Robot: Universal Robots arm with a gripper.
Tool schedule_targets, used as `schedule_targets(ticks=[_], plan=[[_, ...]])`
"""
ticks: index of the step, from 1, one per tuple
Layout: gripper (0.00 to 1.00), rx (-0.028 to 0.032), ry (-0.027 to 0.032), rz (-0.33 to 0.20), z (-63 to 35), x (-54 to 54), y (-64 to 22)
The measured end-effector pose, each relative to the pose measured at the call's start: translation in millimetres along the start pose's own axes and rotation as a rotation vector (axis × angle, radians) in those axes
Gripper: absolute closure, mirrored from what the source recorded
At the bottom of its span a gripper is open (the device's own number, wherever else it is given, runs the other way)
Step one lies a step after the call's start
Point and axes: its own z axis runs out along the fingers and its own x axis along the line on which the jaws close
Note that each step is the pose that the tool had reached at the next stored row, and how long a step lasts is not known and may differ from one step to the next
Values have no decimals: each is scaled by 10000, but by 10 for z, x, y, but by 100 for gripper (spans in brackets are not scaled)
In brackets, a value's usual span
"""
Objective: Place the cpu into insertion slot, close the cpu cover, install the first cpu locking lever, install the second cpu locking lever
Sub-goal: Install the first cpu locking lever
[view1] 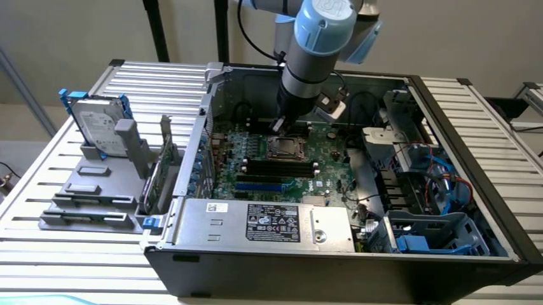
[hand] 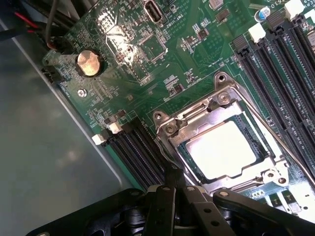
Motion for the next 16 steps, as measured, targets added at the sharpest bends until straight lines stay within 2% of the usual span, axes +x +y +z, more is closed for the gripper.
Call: schedule_targets(ticks=[8, 16], plan=[[89, -25, -35, 3, 9, 0, 6], [89, -68, -94, 7, 14, 4, 7]])
